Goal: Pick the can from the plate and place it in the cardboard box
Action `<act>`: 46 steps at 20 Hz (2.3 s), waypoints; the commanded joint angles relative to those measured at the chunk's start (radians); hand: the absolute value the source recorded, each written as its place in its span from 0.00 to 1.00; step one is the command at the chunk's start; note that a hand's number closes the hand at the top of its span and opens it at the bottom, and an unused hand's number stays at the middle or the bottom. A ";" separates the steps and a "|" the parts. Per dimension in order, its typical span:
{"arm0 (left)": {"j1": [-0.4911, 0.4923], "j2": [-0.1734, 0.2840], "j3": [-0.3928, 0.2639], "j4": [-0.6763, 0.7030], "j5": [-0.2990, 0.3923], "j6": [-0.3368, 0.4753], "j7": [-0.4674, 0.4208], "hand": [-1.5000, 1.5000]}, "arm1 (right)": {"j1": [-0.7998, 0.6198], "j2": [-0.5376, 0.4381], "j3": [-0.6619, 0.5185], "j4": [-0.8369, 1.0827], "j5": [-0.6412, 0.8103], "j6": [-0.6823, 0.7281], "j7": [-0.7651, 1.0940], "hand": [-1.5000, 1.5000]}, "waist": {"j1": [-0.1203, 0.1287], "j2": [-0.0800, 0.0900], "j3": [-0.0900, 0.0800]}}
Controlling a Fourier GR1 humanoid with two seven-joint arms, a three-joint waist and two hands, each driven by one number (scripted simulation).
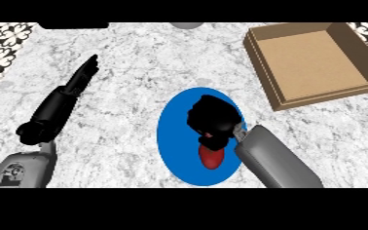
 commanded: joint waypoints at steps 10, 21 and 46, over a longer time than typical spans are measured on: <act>0.025 0.007 0.039 -0.011 0.019 0.009 0.020 0.50 | 0.308 -0.582 -0.223 -0.455 -0.408 -0.212 -0.853 1.00 | -0.054 0.005 0.003; 0.007 -0.031 -0.016 -0.026 -0.018 0.013 0.014 0.50 | 0.350 -0.717 -0.621 -0.345 -0.989 0.040 -0.615 1.00 | 0.007 0.015 -0.001; -0.100 -0.072 -0.057 0.040 -0.057 -0.007 0.006 0.50 | -0.344 -0.659 -0.315 0.653 -0.459 0.021 -0.673 1.00 | 0.091 0.044 0.002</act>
